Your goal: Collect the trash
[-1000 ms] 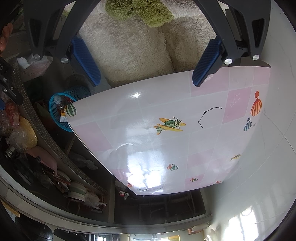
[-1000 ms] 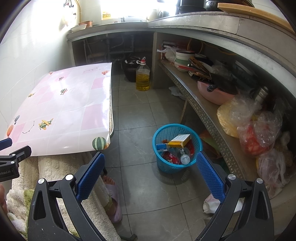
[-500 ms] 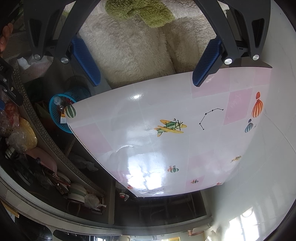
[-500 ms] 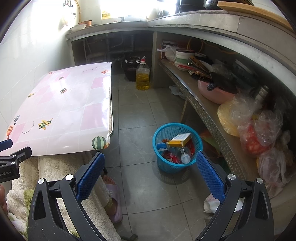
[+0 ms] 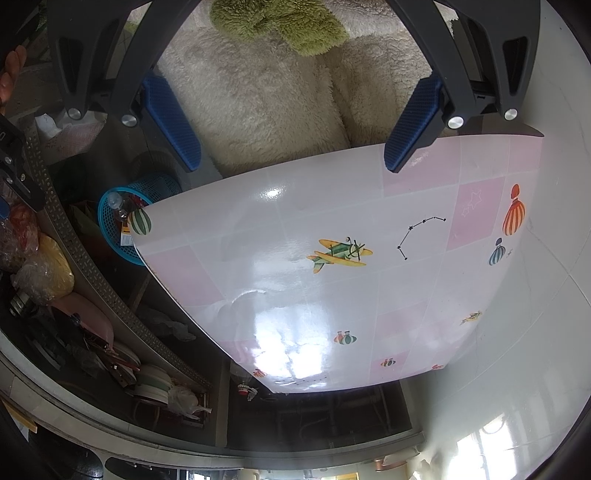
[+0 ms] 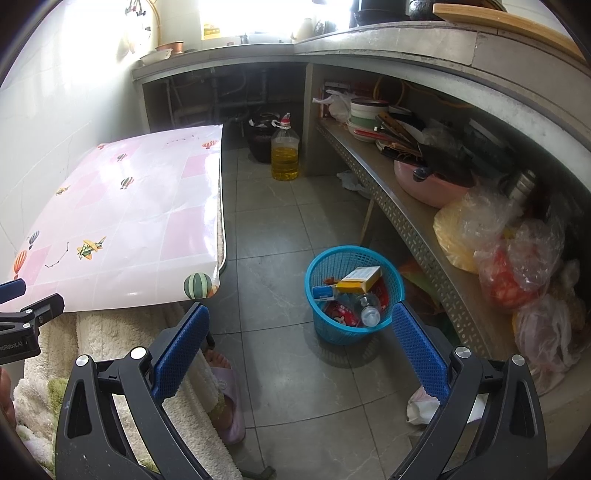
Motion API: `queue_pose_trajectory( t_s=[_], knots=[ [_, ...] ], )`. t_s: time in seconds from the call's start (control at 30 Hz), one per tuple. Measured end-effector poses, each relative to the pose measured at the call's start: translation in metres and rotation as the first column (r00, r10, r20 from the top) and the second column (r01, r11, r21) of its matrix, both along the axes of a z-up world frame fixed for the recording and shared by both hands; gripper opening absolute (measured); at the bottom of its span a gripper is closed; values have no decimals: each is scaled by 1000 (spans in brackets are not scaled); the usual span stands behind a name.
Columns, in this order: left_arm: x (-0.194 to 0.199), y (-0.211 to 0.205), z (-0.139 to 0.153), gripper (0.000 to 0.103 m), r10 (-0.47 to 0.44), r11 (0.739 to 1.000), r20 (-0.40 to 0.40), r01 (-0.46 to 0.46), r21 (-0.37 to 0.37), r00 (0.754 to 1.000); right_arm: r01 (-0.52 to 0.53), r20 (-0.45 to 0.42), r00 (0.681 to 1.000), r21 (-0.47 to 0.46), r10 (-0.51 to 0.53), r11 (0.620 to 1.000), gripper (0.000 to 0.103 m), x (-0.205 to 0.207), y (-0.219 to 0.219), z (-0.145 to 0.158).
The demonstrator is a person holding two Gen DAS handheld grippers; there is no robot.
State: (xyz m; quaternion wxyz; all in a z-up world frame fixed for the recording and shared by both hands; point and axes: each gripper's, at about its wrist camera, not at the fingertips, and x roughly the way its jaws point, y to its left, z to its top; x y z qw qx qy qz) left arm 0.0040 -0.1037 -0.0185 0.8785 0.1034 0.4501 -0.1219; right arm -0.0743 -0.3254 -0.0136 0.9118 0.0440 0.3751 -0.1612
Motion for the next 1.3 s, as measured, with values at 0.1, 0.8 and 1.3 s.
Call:
queue_pose_trajectory(
  t_s=[0.1,0.8,1.3],
  knots=[
    [1,0,0,97,0,1000,-1,0,0,1000,-1,0,1000,1,1,1000,95,0,-1,0],
    [2,1,0,97,-1,1000,0,1,-2,1000,-5,1,1000,0,5,1000,95,2,3,2],
    [0,-1,-2,97,-2,1000,-10,2,-6,1000,-2,4,1000,0,2,1000,95,4,3,4]
  ],
)
